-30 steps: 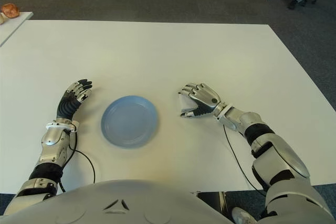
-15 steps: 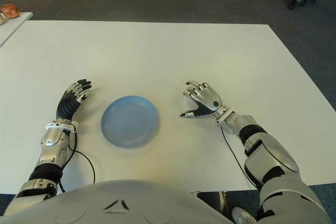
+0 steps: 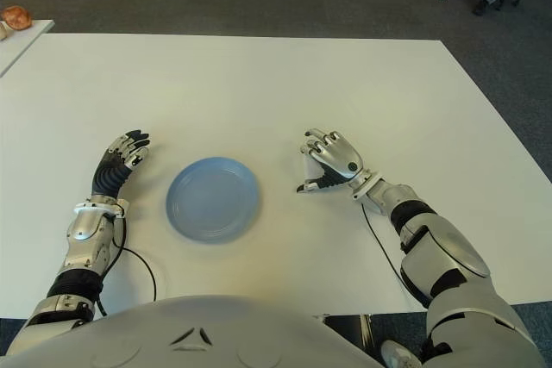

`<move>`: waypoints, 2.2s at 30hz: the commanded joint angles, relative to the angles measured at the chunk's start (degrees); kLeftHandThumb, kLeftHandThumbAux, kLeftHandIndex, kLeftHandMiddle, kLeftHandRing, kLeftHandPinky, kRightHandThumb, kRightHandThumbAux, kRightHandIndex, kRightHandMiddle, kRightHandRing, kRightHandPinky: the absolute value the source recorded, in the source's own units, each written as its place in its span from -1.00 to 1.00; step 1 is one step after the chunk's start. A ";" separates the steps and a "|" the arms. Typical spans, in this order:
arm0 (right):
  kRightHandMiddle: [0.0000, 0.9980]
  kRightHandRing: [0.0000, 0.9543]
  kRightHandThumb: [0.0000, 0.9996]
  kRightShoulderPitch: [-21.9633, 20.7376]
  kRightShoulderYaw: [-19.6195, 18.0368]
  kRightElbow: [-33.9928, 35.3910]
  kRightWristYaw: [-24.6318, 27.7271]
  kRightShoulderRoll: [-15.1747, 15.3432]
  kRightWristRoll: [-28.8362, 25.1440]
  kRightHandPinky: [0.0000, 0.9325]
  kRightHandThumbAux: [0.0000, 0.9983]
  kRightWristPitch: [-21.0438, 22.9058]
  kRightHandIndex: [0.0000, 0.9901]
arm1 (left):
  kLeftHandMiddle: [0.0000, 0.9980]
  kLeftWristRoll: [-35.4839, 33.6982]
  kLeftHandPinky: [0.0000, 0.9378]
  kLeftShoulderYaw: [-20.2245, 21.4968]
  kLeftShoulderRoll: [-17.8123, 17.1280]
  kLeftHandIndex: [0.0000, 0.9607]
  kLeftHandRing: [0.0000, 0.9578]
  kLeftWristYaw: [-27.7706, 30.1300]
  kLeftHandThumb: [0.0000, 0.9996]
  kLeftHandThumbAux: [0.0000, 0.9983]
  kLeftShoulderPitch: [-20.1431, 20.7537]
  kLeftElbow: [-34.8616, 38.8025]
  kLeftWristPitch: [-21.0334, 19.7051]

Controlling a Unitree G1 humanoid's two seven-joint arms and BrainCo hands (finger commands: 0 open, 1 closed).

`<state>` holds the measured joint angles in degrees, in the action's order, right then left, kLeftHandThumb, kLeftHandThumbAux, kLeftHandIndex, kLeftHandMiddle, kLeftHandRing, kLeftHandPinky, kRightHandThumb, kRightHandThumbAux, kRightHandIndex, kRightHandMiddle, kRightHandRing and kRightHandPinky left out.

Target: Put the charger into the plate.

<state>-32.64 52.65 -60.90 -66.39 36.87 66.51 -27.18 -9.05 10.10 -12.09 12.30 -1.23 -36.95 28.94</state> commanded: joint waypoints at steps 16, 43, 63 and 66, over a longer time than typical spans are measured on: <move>0.75 0.84 0.40 0.28 -0.61 -0.53 3.16 0.16 -0.54 0.92 0.45 -0.64 -0.11 | -0.54 1.27 -0.62 -1.35 2.71 -0.58 -0.58 -0.02 -1.00 0.21 -3.73 -4.71 -4.20; 0.75 0.83 0.40 -0.67 -12.95 17.59 17.87 3.47 -9.06 0.89 0.45 -8.40 -0.11 | -0.57 1.97 -0.58 -1.37 3.40 -0.60 -0.58 0.07 -1.00 0.22 -2.05 -7.50 -3.03; 0.74 0.82 0.40 3.26 -21.56 40.39 39.25 -2.40 -14.73 0.85 0.45 -5.54 -0.11 | -0.56 3.49 -0.55 -1.77 3.56 -0.59 -0.56 -1.89 -1.00 0.20 -0.40 -9.79 -3.32; 0.74 0.82 0.40 3.66 -22.08 41.73 40.47 -3.23 -14.34 0.86 0.45 -5.39 -0.11 | -0.57 3.69 -0.56 -1.81 3.69 -0.60 -0.57 -2.23 -1.00 0.20 -0.24 -9.84 -3.50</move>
<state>-29.48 31.18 -20.82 -27.47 34.63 52.23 -32.92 -6.65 10.02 -11.55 10.80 2.25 -41.06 30.01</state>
